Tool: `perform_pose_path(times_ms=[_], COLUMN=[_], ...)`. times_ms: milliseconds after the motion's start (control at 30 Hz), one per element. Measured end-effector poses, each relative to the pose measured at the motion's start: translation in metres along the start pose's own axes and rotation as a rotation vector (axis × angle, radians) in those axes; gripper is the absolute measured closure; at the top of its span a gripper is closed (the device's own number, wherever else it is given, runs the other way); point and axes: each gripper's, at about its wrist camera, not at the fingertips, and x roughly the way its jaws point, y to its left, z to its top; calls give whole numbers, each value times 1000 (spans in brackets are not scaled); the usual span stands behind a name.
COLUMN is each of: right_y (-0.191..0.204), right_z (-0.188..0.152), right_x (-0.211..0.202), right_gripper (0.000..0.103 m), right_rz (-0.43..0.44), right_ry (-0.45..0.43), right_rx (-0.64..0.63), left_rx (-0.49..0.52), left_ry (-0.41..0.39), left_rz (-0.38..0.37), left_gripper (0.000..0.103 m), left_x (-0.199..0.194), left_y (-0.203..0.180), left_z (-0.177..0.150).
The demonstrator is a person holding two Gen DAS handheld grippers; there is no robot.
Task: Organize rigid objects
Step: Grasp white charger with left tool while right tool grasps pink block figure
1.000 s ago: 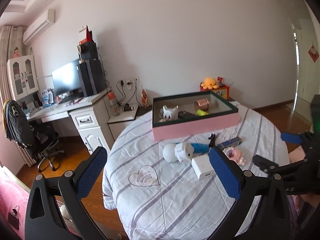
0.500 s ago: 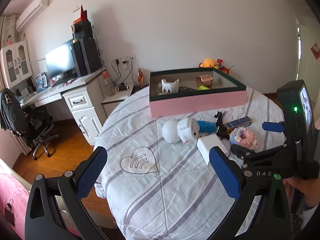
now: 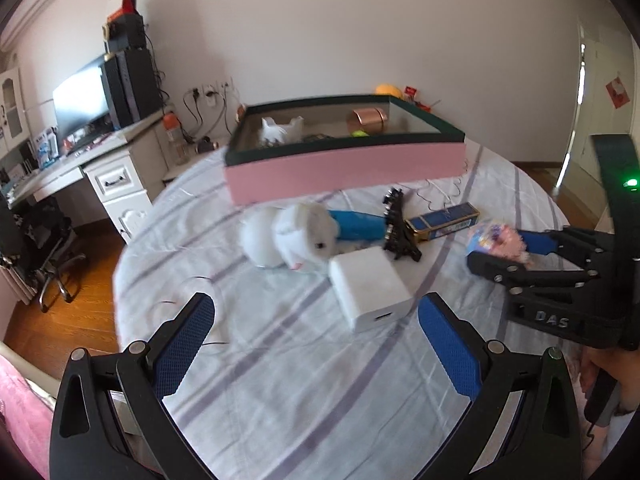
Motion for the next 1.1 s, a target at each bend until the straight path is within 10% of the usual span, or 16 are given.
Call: perform_pose_path(times_ms=[333, 667, 1100], right_y=[-4, -3, -3], right_z=[-2, -2, -2], right_x=[5, 7, 6], right_gripper=[45, 44, 45], right_rz=[-19, -17, -8], right_ry=[-25, -29, -32], right_rx=[-8, -26, -21], left_rx=[-21, 59, 68], left_ry=[53, 73, 56], left_rz=[43, -24, -42], left_gripper=[0, 52, 62], left_x=[39, 45, 38], left_y=[-20, -32, -31], left_z=[4, 0, -3])
